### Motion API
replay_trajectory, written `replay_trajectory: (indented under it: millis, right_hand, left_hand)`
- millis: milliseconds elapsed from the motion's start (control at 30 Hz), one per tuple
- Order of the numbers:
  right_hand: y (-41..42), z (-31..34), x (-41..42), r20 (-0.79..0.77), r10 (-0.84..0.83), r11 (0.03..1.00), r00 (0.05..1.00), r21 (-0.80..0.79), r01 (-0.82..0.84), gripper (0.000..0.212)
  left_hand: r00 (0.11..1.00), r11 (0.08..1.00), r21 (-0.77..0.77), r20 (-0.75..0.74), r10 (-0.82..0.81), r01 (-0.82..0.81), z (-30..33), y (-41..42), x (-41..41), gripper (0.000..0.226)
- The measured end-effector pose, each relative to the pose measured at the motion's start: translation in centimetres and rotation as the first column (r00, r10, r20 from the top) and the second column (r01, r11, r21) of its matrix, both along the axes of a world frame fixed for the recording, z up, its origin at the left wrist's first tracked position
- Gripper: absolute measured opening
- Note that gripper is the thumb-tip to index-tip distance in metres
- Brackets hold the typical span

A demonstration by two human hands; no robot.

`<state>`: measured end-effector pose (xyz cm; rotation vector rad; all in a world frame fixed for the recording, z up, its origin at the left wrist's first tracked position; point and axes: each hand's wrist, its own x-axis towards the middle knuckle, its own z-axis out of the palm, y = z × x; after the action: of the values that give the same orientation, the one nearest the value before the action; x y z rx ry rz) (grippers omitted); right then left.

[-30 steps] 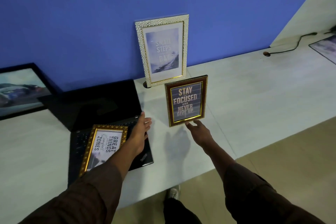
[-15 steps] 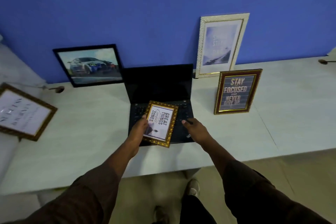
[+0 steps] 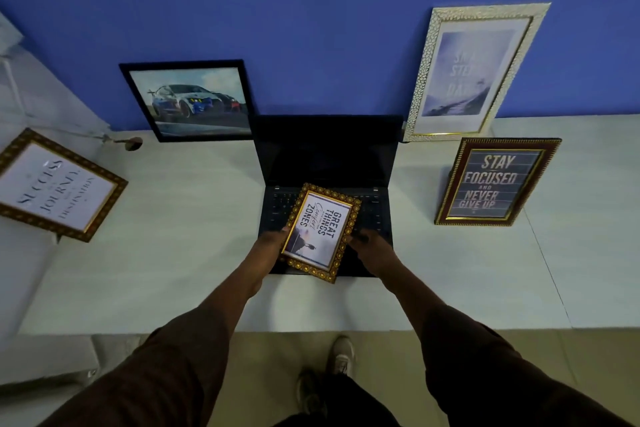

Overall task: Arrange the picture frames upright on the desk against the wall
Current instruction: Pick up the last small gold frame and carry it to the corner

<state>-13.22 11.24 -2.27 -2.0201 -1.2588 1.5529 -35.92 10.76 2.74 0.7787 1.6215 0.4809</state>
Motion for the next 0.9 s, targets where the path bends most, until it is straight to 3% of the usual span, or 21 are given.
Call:
replay_trajectory:
  millis: [133, 300, 467, 567, 633, 700, 767, 833, 900]
  right_hand:
    - [1.2, -2.2, 0.1, -0.073, -0.059, 0.996, 0.996, -0.067, 0.054, 0.047]
    - [2.3, -3.9, -0.3, -0.193, -0.178, 0.976, 0.965, -0.157, 0.149, 0.046]
    - [3.4, -4.1, -0.6, -0.277, -0.159, 0.985, 0.948, -0.115, 0.131, 0.025]
    - [4.6, -2.4, -0.8, -0.292, -0.045, 0.999, 0.955, -0.019, 0.041, 0.017]
    - [5.7, -0.4, -1.2, -0.255, 0.099, 0.994, 0.962, 0.072, -0.083, 0.015]
    - [6.7, 1.6, -1.8, -0.213, 0.246, 0.965, 0.946, 0.143, -0.219, 0.017]
    - [7.6, 3.4, -2.5, -0.211, 0.354, 0.929, 0.911, 0.191, -0.316, 0.02]
    - [8.3, 5.4, -4.0, -0.22, 0.464, 0.88, 0.858, 0.221, -0.42, 0.023]
    - [9.3, 7.0, -6.1, -0.236, 0.54, 0.838, 0.808, 0.237, -0.491, 0.026]
  left_hand:
    - [1.0, 0.999, -0.039, -0.005, 0.022, -0.022, -0.9, 1.1, 1.2, 0.026]
    - [0.996, 0.997, -0.061, -0.075, 0.044, -0.048, -2.5, 1.3, 1.1, 0.03]
    - [0.998, 0.992, -0.113, -0.042, 0.057, -0.061, -2.0, 1.2, 1.6, 0.034]
    - [0.997, 0.986, -0.152, -0.053, 0.06, -0.068, -1.4, 0.9, 1.4, 0.022]
    - [0.988, 0.989, -0.109, -0.129, 0.086, -0.1, -1.4, 1.1, 0.2, 0.039]
    - [0.954, 0.988, -0.009, -0.263, 0.146, -0.154, -0.5, 1.3, -1.5, 0.065]
    - [0.917, 0.981, 0.114, -0.352, 0.188, -0.157, 0.5, 1.9, -3.4, 0.077]
    - [0.883, 0.969, 0.229, -0.43, 0.189, -0.095, 2.1, 2.0, -5.4, 0.069]
    - [0.857, 0.964, 0.266, -0.502, 0.113, 0.029, 3.1, 2.1, -7.7, 0.047]
